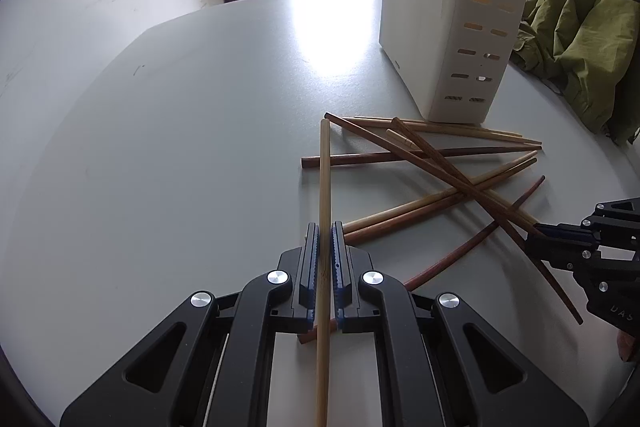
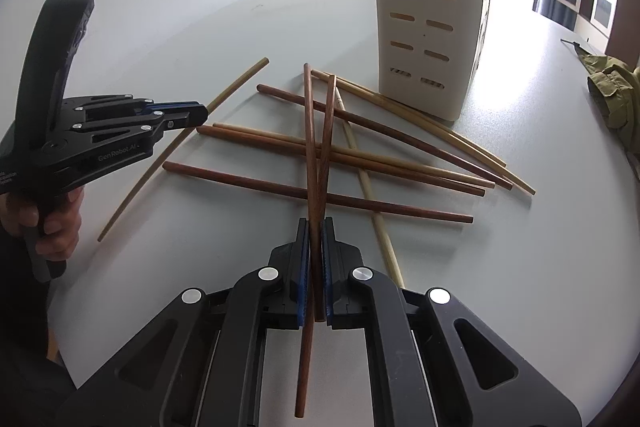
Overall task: Organize utensils
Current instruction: 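Close the left tool on a light chopstick while the right tool grasps a brown chopstick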
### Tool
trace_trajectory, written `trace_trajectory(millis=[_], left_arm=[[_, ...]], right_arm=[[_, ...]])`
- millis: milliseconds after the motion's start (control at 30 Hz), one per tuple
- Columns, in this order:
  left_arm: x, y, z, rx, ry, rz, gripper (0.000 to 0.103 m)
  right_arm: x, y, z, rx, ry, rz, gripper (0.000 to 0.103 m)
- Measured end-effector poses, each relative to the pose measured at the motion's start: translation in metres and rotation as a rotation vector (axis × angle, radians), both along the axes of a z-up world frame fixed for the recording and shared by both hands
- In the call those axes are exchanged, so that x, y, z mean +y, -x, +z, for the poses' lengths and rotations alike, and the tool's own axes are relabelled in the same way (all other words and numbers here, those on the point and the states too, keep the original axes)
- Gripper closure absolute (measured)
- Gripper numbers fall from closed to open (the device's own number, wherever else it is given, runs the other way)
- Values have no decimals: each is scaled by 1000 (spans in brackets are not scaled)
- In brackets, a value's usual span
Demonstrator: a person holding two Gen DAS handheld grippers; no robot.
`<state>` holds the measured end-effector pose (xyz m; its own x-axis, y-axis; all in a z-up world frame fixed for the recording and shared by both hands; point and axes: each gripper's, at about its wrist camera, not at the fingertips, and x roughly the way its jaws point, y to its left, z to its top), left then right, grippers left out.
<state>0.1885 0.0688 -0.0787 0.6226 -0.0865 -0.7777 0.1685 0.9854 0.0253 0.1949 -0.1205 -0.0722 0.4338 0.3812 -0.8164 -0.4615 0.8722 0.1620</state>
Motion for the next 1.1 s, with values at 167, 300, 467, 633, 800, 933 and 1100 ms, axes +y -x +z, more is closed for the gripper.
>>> trace_trajectory(millis=[167, 300, 467, 633, 800, 933, 1100], left_arm=[[0, 0, 1, -3, 1, 1, 97], [-1, 0, 3, -9, 2, 0, 97], [1, 2, 7, -18, 11, 3, 97], [0, 5, 13, -33, 14, 11, 97], [-2, 7, 22, -52, 17, 10, 97], [-6, 10, 31, -75, 22, 2, 97], [-10, 13, 41, -97, 25, -1, 97]], right_arm=[[-1, -2, -2, 0, -17, -6, 96], [-6, -2, 6, -19, -40, -14, 97], [-9, 0, 14, -34, -57, -17, 97], [-15, 5, 26, -62, -84, -21, 97], [-19, 10, 41, -99, -111, -28, 98], [-22, 14, 53, -126, -131, -30, 98], [-25, 17, 62, -151, -140, -39, 98]])
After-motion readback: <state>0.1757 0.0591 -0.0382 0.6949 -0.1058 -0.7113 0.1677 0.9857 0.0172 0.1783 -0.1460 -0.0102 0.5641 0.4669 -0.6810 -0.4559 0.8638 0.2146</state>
